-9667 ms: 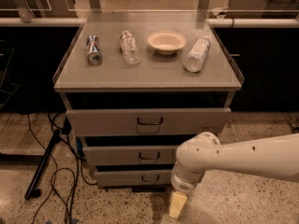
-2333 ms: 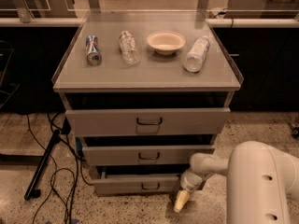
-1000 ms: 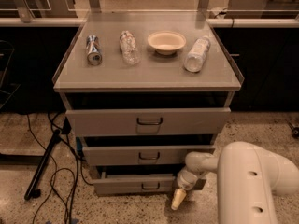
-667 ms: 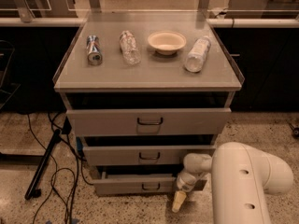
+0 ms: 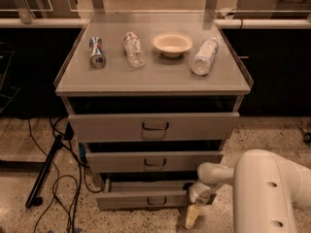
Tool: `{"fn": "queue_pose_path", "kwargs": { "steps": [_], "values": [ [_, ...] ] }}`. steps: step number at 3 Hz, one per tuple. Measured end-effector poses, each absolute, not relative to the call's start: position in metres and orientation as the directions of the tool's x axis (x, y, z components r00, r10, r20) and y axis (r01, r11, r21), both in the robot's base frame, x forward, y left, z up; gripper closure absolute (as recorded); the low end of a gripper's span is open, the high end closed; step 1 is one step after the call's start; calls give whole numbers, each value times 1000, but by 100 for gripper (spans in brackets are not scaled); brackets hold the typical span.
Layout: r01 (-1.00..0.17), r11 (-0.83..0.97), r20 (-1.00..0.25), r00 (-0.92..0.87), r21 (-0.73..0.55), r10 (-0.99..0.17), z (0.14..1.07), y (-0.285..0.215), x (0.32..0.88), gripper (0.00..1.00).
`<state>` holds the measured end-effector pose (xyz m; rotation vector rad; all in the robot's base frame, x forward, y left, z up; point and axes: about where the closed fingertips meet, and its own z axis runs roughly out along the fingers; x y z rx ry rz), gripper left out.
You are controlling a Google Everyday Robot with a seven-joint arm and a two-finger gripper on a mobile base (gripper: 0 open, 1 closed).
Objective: Open bottom drawer
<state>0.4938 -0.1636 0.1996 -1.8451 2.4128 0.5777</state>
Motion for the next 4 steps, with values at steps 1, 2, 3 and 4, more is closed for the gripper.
{"fn": "queue_pose_path", "kwargs": {
  "steps": [1,2,3,4],
  "values": [
    [-930,200,-271,-287,309,-919,225,-179,452,0],
    [-932,199,-273,-285,303,-919,225,-179,453,0],
    [-941,215,-271,-285,261,-919,232,-179,471,0],
    [-939,235,-240,-295,249,-925,220,-181,484,0]
  ]
}}
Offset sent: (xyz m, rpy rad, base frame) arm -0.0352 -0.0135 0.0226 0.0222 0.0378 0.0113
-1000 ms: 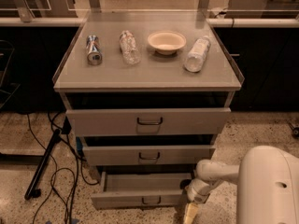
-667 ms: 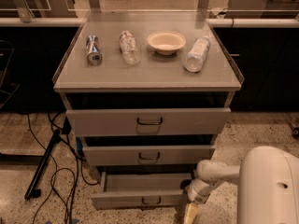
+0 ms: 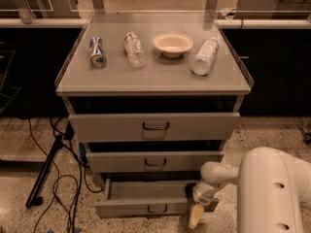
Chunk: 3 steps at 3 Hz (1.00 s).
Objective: Open bottom drawer
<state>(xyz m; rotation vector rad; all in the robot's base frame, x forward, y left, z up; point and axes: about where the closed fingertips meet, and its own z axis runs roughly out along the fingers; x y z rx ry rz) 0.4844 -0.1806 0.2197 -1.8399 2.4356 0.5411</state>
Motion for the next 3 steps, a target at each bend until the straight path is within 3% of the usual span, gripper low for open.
{"fn": "queue_pose_path", "kwargs": {
  "steps": [3],
  "values": [
    [-918,233,-116,-282,321,-953,161,-194,468,0]
  ]
}}
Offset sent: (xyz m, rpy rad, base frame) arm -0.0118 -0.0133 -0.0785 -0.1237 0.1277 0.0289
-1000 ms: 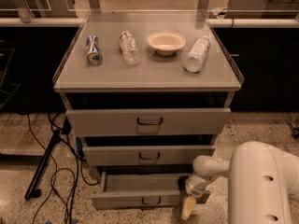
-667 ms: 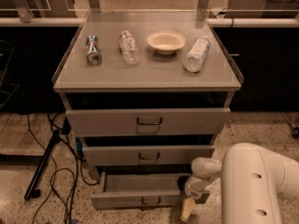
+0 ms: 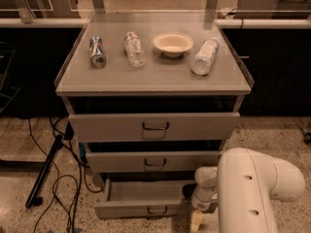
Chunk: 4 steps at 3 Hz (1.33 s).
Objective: Open bottom drawer
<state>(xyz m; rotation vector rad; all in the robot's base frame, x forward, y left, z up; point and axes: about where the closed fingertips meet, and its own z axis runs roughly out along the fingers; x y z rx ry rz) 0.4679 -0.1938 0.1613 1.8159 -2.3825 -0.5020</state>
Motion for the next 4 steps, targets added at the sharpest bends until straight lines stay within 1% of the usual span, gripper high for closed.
{"fn": "queue_pose_path", "kwargs": {
  "steps": [1,2,3,4],
  "values": [
    [-918,231,-119,-282,323,-952,166,-195,466,0],
    [-913,208,-173,-281,351,-944,195,-211,431,0],
    [-896,187,-230,-296,403,-927,241,-239,358,0],
    [-894,188,-229,-299,406,-926,241,-240,354,0]
  ]
}}
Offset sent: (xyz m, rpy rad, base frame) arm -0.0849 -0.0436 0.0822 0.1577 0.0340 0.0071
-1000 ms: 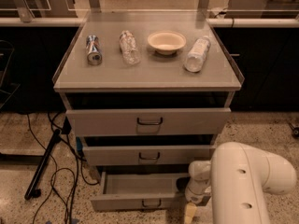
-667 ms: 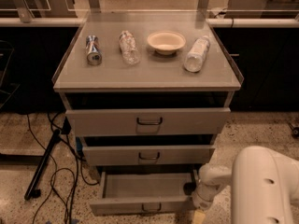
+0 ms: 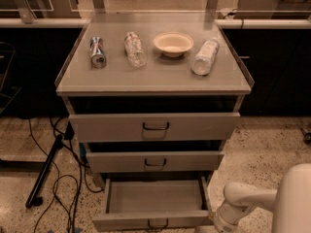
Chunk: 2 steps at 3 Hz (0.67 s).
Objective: Open bottom drawer
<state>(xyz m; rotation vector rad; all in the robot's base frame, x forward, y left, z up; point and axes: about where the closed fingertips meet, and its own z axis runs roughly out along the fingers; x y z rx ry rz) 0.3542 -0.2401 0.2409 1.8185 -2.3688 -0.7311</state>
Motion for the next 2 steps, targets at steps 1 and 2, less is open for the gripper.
{"fn": "queue_pose_path", "kwargs": {
  "steps": [1,2],
  "values": [
    [-899,202,-255,-316,390,-914,242,-237,371,0],
    [-907,228,-283,-336,355,-898,250,-235,399,0]
  ]
}}
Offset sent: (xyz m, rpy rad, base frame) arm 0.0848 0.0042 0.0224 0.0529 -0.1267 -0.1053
